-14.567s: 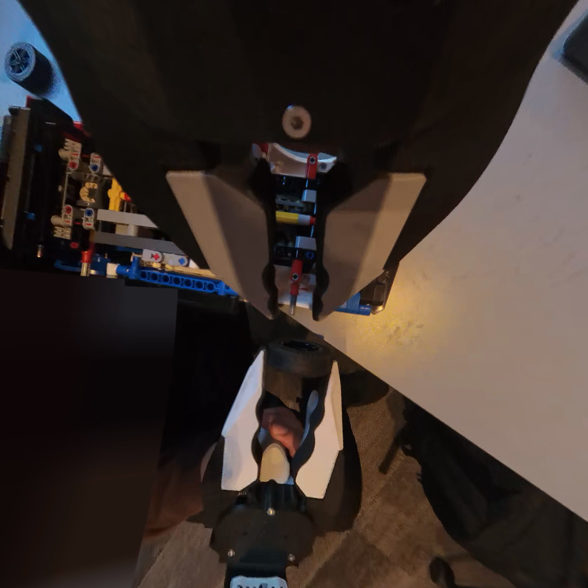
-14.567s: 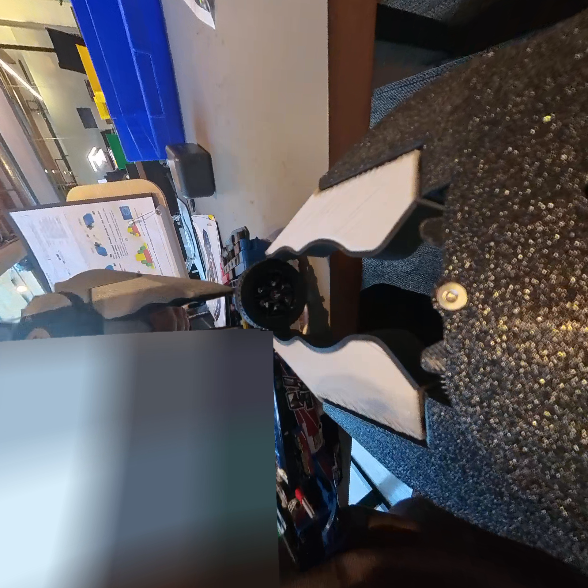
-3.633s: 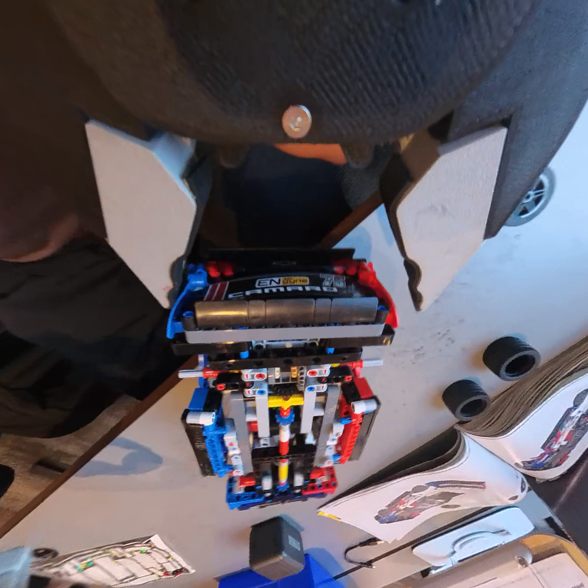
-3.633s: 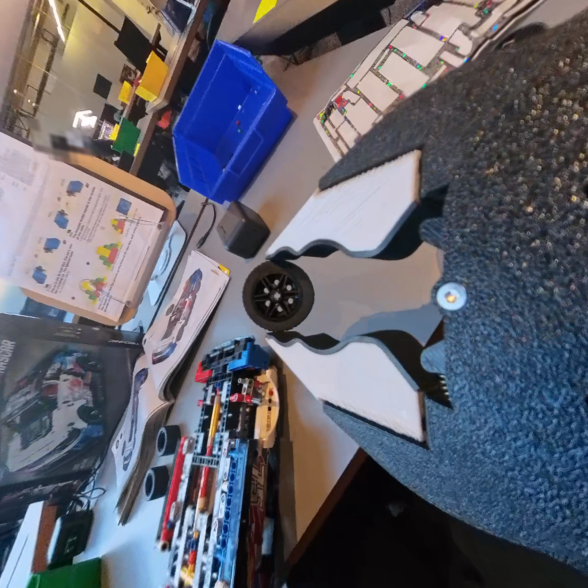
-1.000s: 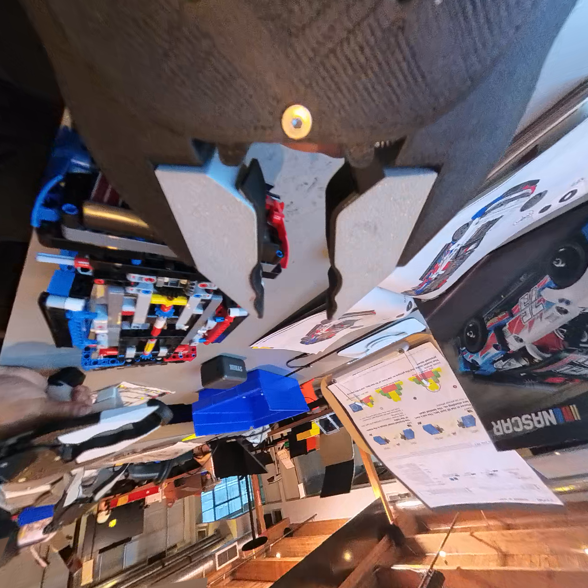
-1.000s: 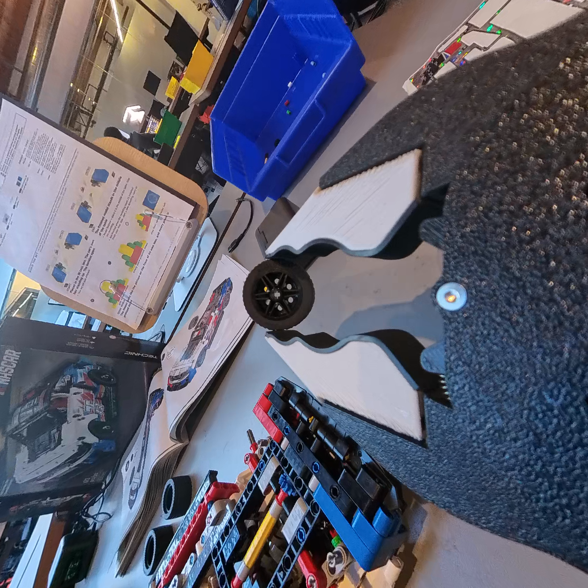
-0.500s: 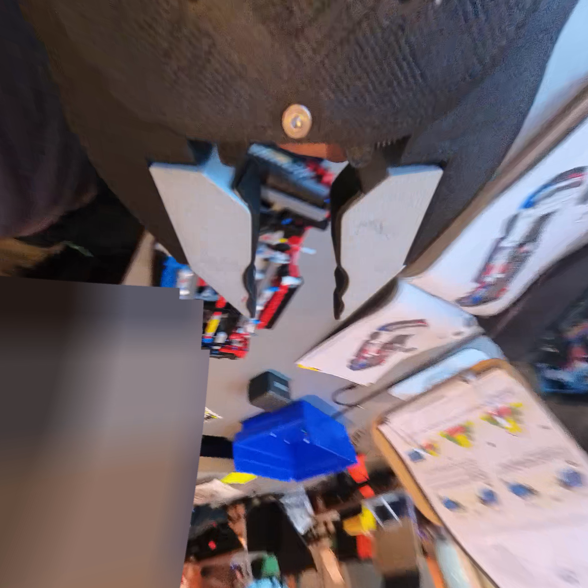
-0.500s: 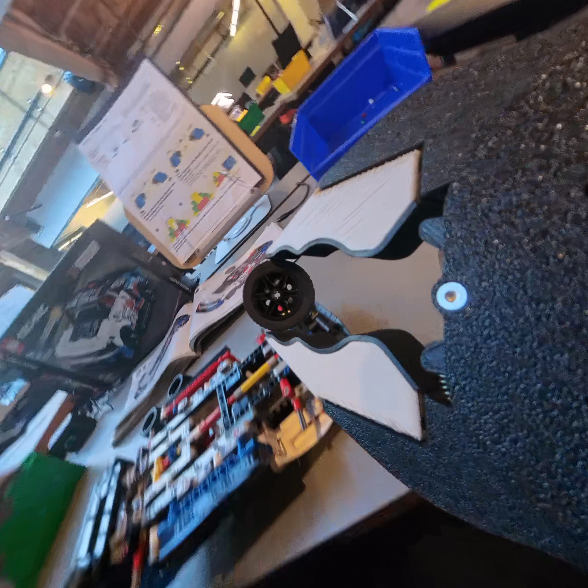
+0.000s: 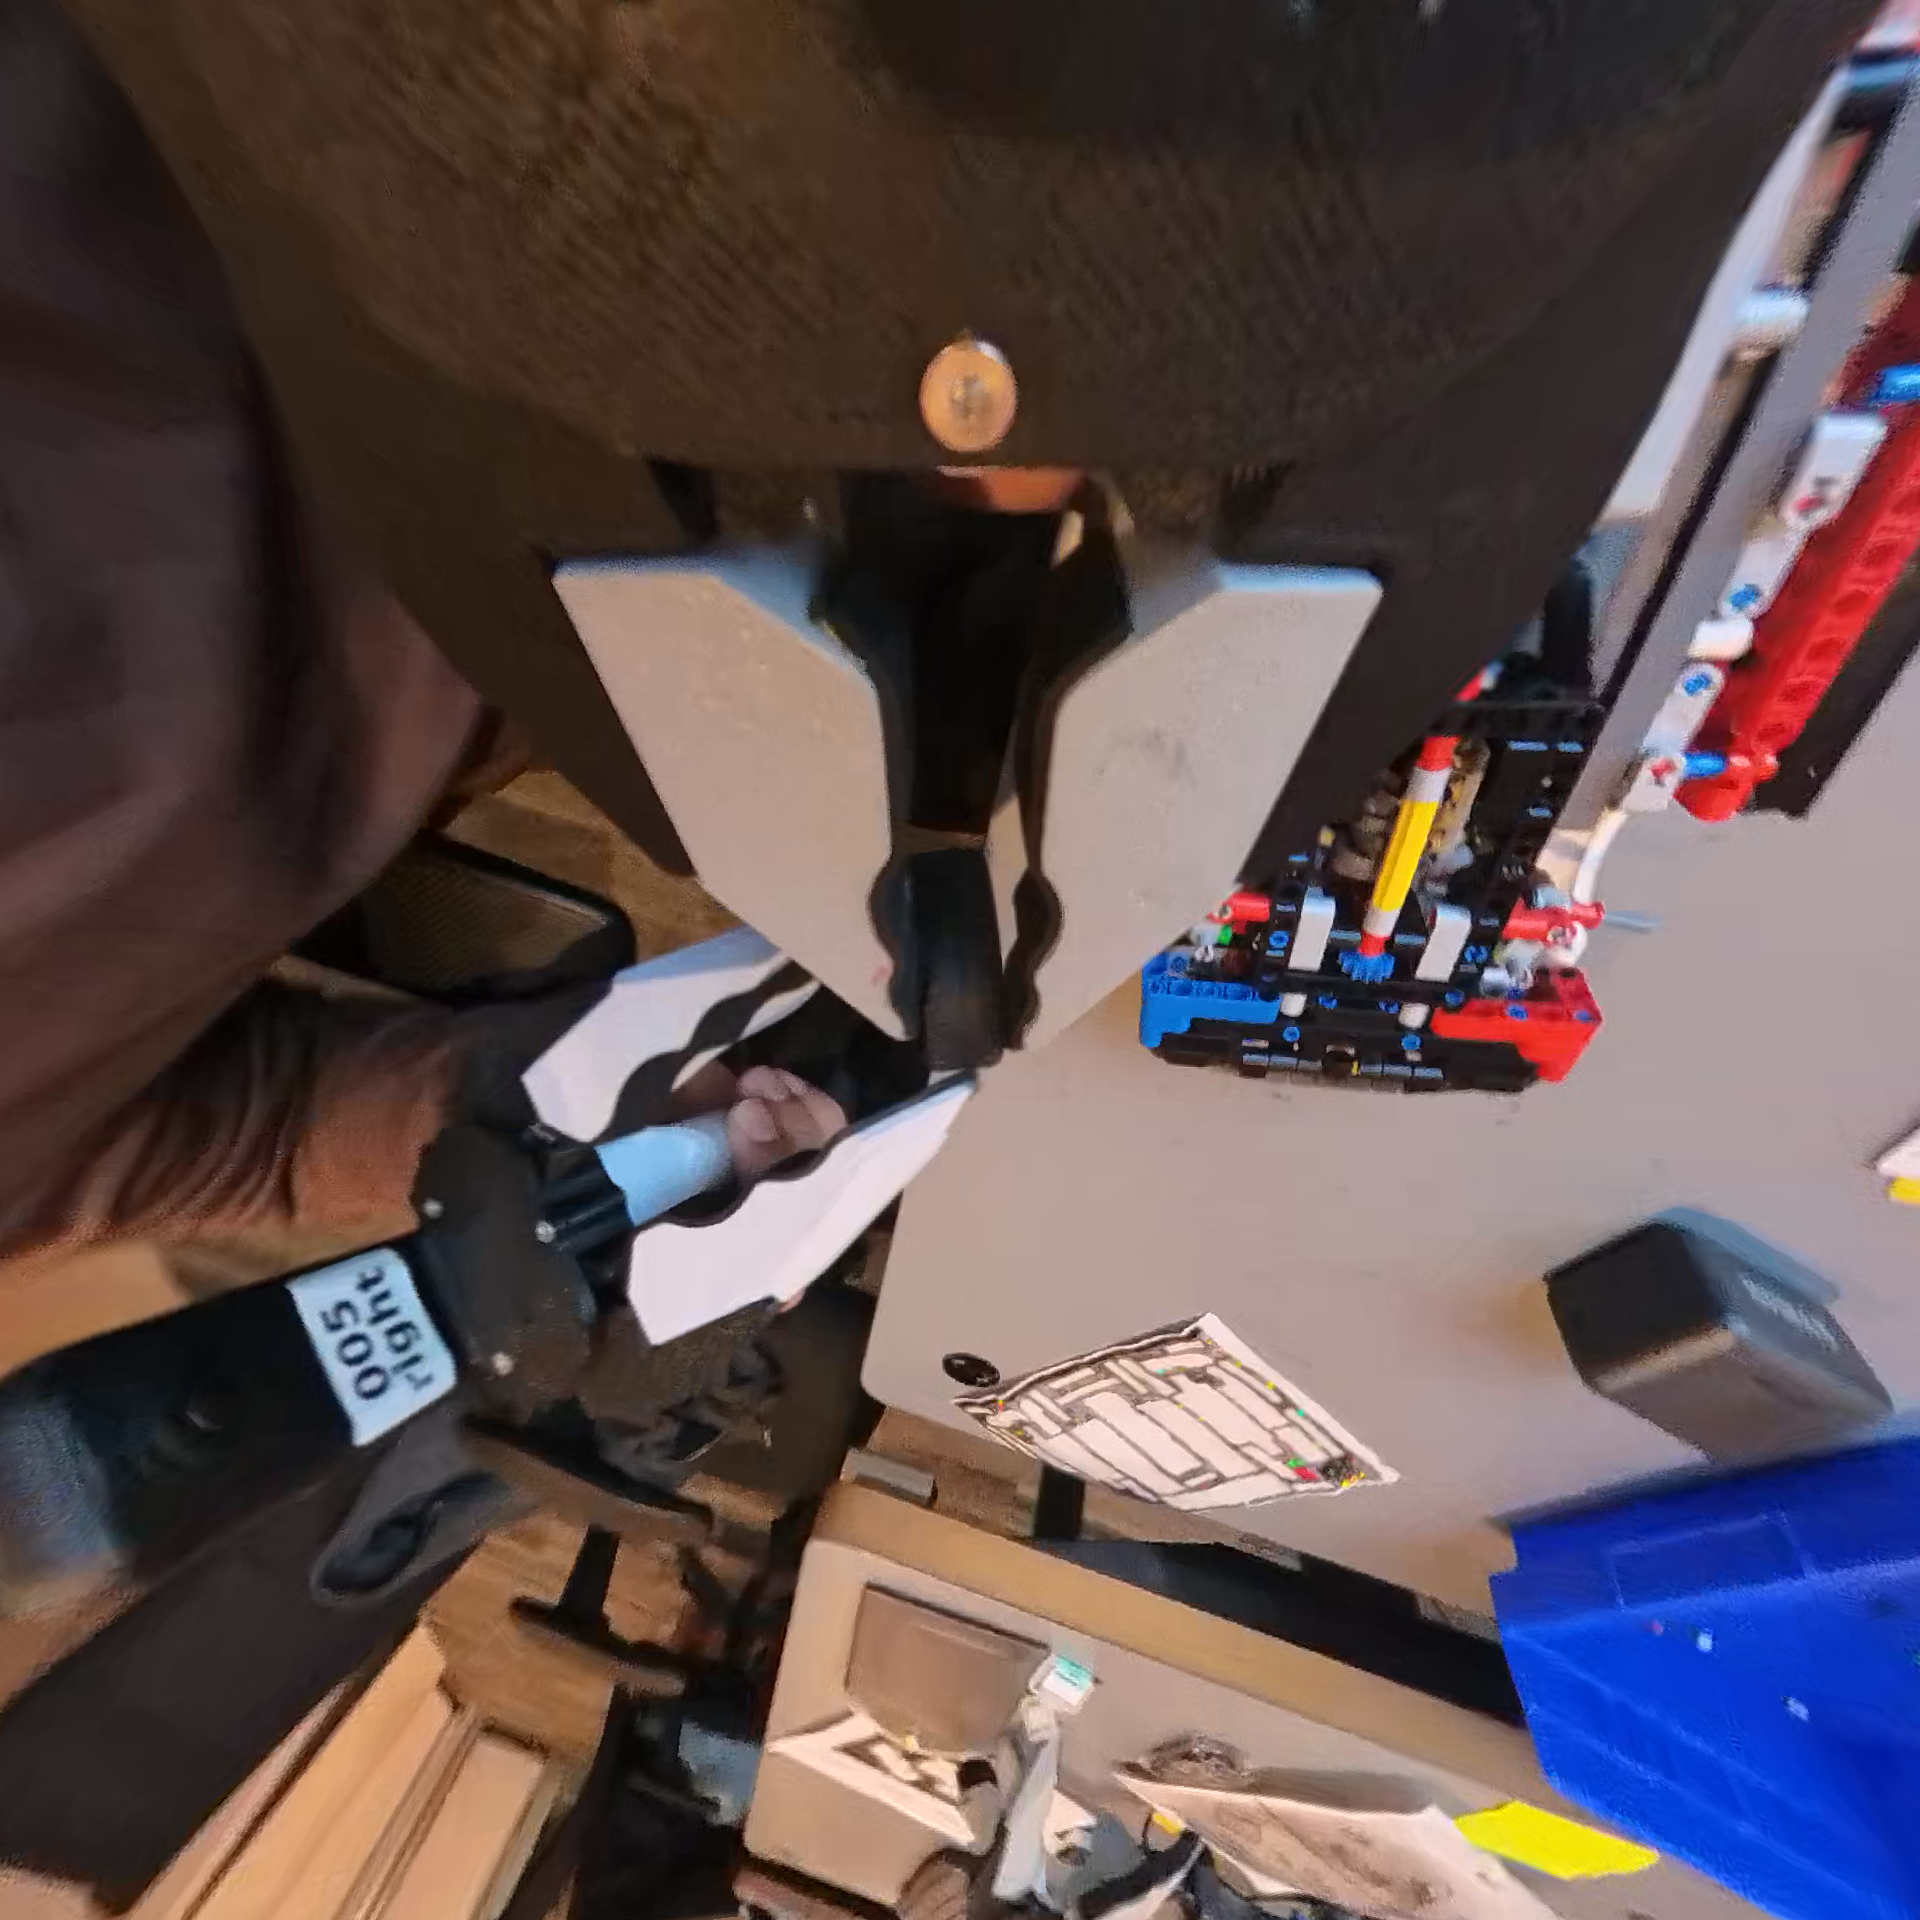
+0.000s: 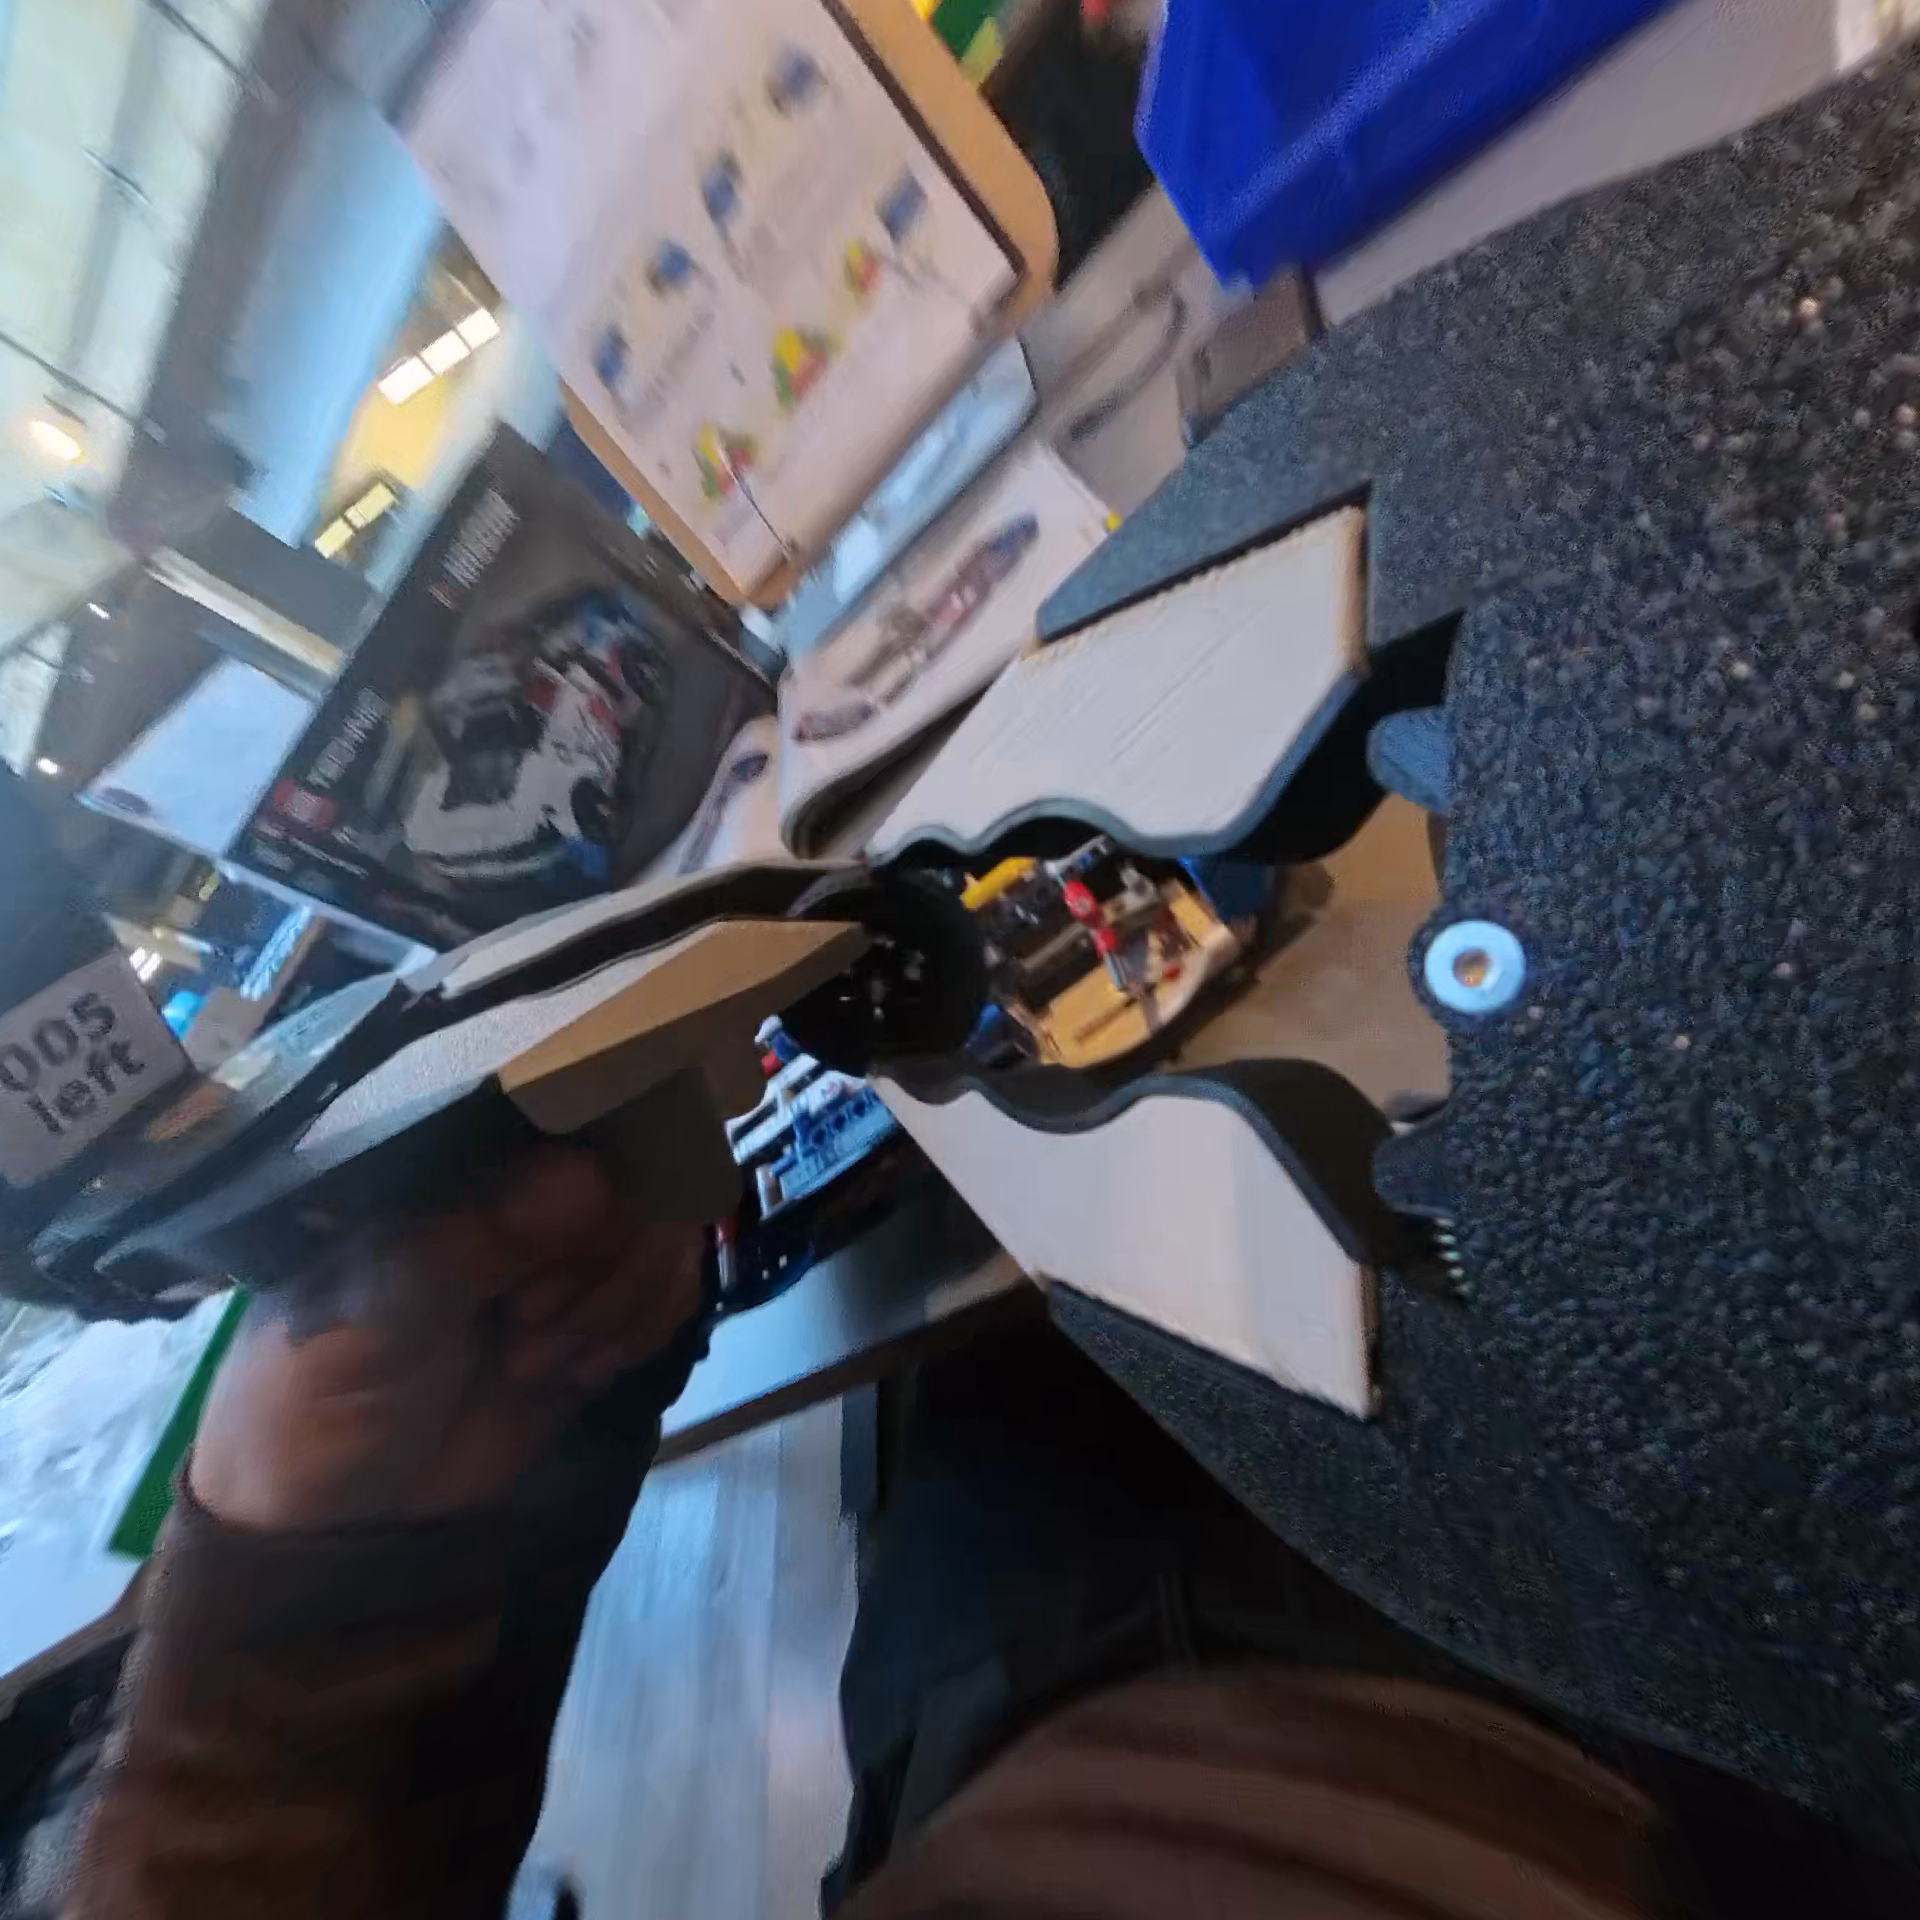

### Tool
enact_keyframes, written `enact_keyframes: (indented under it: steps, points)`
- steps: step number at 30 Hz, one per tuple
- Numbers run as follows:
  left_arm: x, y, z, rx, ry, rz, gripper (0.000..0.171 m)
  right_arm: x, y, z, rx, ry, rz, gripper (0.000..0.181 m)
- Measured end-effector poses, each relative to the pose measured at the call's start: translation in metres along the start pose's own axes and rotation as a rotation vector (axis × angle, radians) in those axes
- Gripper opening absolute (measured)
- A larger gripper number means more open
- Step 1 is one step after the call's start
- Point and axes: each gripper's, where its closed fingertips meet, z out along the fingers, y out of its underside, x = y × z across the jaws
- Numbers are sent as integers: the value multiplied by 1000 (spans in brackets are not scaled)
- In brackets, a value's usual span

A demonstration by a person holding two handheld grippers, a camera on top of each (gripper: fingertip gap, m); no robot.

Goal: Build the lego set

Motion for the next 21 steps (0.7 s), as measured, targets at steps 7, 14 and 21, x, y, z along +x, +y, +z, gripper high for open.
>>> enact_keyframes:
  steps: [7,14,21]
  points:
    - [9,-11,-8,207,120,-64,12,27,14,-18,76,-300,631,23]
    - [7,-10,-1,151,-28,363,12,16,7,-12,24,-451,427,5]
    - [14,-4,6,125,-14,540,11,3,11,-9,-20,-512,297,11]
